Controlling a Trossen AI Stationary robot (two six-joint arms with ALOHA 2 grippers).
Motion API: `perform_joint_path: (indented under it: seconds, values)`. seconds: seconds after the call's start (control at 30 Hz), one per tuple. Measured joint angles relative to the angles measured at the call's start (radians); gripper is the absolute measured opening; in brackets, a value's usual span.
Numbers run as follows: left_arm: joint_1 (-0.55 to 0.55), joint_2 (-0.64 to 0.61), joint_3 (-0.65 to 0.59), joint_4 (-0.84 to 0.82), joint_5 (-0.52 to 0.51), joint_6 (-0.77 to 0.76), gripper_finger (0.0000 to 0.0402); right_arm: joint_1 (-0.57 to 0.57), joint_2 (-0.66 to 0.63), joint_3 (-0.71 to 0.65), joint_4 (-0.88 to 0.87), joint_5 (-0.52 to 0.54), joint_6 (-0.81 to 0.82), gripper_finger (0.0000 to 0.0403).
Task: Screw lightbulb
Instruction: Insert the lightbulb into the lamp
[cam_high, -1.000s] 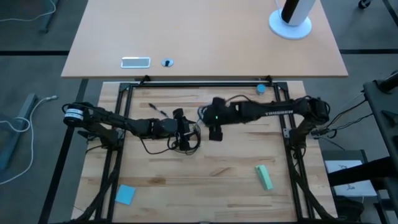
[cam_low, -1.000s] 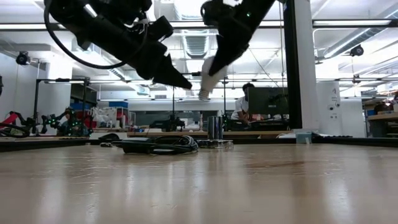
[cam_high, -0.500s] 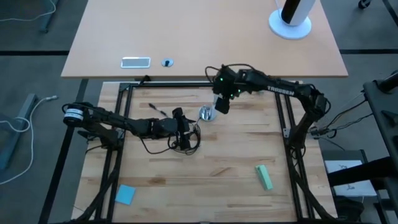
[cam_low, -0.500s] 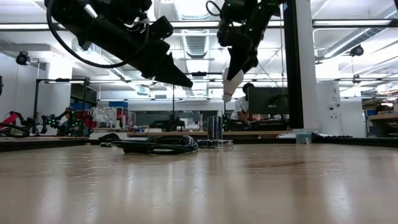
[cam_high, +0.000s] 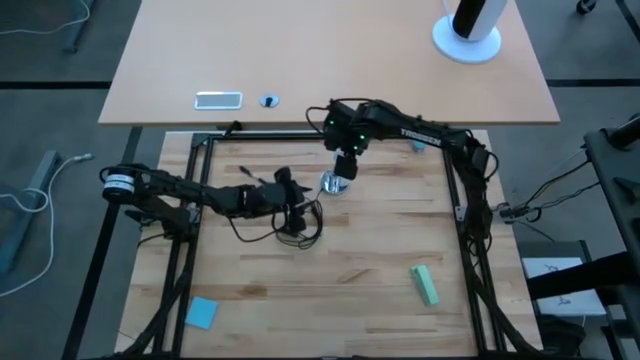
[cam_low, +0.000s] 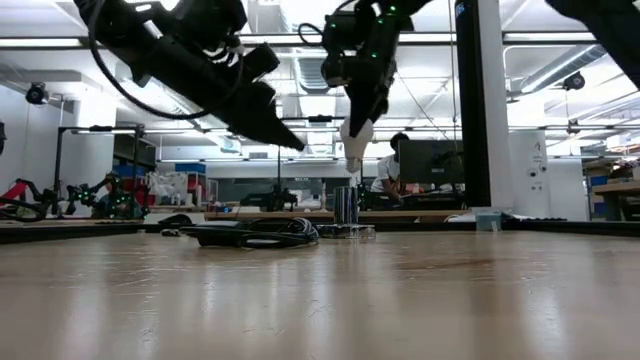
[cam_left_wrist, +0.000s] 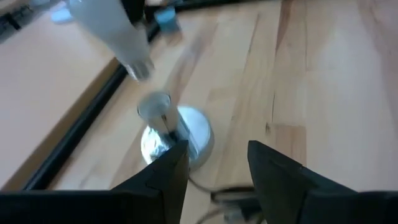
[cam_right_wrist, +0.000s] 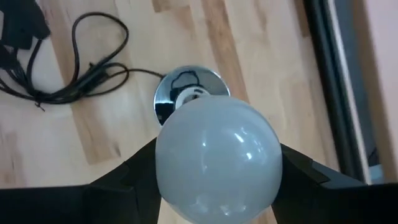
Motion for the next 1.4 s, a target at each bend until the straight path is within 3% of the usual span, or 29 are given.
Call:
perform_joint_path:
  seconds: [0.37, 0.87, 1.4]
  values:
    - [0.007, -0.076, -0.106, -0.053, -0.025, -0.070, 0.0131, 0.017, 0.085, 0.071, -0.059, 0.019, -0.006, 0.0211]
    - [0.010, -0.243, -0.373, 0.275, -0.080, -0.106, 0.0113, 0.026, 0.108, 0.069, -0.027, 0.018, 0.004, 0.0211]
    - [0.010, -0.251, -0.383, 0.292, -0.079, -0.129, 0.0098, 0.026, 0.110, 0.047, -0.007, 0.018, -0.004, 0.0211]
